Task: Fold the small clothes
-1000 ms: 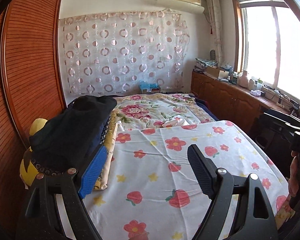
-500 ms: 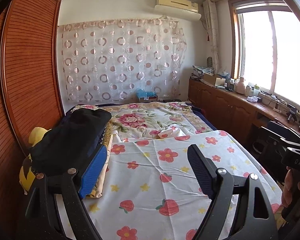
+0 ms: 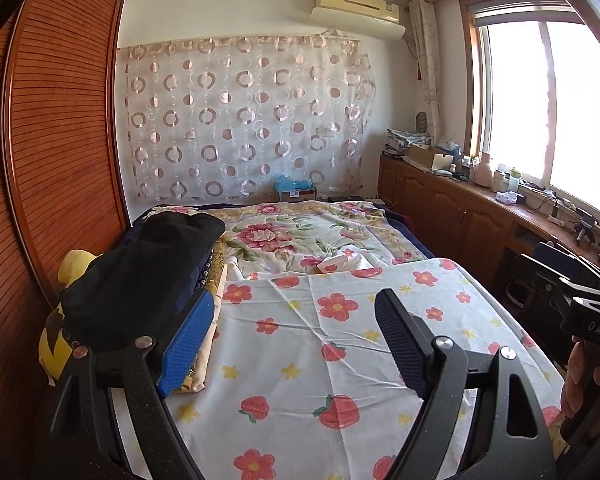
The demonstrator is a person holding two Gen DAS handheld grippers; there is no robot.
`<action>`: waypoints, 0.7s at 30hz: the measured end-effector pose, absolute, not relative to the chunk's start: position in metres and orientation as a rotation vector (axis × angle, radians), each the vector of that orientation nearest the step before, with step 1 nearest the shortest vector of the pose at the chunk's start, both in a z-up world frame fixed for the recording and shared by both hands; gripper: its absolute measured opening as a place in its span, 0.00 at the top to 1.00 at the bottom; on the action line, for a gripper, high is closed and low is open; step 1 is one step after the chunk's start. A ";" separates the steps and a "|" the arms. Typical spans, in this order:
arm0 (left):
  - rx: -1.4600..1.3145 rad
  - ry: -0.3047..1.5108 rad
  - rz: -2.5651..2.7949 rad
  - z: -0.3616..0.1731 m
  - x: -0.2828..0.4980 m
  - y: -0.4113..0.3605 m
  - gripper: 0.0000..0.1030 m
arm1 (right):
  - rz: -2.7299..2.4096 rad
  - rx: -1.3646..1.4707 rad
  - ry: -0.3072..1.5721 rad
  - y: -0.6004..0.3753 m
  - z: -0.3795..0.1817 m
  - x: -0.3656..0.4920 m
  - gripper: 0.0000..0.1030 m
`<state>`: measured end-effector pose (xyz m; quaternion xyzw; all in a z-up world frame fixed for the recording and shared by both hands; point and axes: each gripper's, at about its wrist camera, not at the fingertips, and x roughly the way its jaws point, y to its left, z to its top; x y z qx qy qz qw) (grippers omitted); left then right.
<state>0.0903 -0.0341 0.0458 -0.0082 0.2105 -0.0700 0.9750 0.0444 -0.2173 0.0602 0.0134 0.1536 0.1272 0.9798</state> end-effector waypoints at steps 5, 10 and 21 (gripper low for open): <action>-0.015 0.426 -0.143 0.046 0.090 -0.034 0.19 | 0.260 0.025 0.313 -0.225 0.061 0.046 0.15; -0.015 0.427 -0.143 0.045 0.090 -0.033 0.19 | 0.266 0.020 0.318 -0.232 0.060 0.047 0.15; -0.015 0.425 -0.143 0.045 0.089 -0.033 0.19 | 0.270 0.018 0.314 -0.238 0.061 0.049 0.15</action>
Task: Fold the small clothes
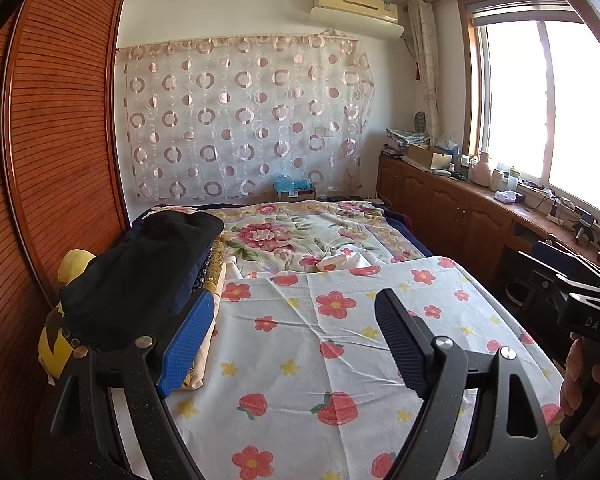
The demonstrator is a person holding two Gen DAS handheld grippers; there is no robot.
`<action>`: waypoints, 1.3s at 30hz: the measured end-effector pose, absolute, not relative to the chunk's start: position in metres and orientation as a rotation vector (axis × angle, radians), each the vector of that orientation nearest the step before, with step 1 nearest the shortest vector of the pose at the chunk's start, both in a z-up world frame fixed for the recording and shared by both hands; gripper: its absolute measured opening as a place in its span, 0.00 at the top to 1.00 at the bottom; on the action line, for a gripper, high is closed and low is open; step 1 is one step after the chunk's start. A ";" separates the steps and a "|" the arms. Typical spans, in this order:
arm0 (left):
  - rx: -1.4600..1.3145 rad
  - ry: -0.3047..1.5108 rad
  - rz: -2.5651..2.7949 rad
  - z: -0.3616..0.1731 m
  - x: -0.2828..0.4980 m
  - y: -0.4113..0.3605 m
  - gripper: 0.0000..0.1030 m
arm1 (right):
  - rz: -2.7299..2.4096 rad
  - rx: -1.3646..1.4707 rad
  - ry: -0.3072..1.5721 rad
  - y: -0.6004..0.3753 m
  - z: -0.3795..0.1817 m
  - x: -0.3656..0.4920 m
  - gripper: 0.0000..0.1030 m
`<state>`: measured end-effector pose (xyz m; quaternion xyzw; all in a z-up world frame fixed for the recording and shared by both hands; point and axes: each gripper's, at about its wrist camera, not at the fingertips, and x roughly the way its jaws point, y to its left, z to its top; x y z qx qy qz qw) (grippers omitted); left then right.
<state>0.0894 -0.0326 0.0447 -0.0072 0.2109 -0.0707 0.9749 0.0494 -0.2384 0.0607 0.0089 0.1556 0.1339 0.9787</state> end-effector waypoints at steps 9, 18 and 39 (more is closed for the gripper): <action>-0.017 0.428 -0.143 0.044 0.088 -0.033 0.19 | 0.275 0.012 0.323 -0.240 0.059 0.051 0.15; -0.019 0.426 -0.143 0.043 0.088 -0.034 0.19 | 0.276 0.014 0.323 -0.242 0.059 0.051 0.15; -0.020 0.425 -0.143 0.043 0.087 -0.033 0.19 | 0.276 0.013 0.321 -0.243 0.059 0.050 0.15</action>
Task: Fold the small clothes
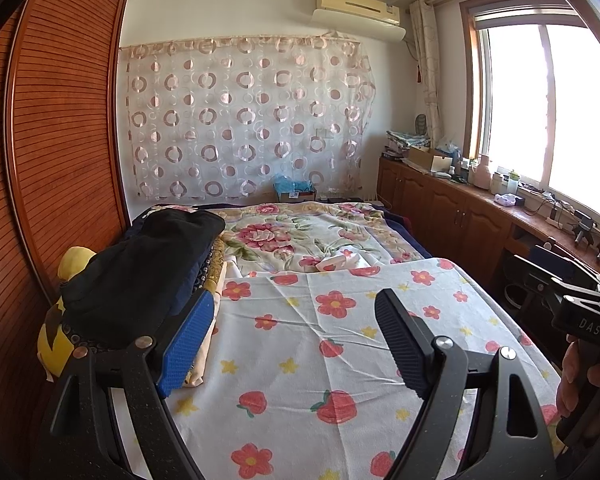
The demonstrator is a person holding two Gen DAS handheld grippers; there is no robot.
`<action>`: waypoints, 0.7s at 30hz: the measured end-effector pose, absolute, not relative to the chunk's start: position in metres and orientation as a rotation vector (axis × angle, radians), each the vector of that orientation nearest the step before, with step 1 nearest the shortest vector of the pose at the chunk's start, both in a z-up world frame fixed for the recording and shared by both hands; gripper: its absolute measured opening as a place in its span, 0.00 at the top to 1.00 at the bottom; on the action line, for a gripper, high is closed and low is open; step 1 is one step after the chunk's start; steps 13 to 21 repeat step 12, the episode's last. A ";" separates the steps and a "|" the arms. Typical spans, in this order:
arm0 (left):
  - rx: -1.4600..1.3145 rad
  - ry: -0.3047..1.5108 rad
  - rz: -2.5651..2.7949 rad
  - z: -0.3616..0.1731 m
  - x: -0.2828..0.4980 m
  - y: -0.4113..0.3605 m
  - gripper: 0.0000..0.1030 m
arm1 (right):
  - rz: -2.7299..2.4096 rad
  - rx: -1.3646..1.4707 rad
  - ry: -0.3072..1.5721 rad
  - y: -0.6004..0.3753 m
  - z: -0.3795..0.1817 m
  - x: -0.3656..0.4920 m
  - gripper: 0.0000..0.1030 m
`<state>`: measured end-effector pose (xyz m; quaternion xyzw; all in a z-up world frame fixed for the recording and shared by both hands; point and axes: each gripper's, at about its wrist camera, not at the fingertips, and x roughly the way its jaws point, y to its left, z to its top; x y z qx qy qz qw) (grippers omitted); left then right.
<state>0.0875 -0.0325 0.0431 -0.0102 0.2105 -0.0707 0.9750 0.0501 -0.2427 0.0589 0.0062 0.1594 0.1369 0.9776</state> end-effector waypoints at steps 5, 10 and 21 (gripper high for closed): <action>-0.021 0.424 -0.142 0.043 0.088 -0.032 0.19 | 0.275 0.012 0.321 -0.242 0.059 0.049 0.15; -0.022 0.424 -0.142 0.043 0.088 -0.032 0.19 | 0.274 0.013 0.320 -0.242 0.058 0.049 0.15; -0.022 0.425 -0.142 0.043 0.087 -0.032 0.19 | 0.274 0.014 0.322 -0.242 0.059 0.049 0.15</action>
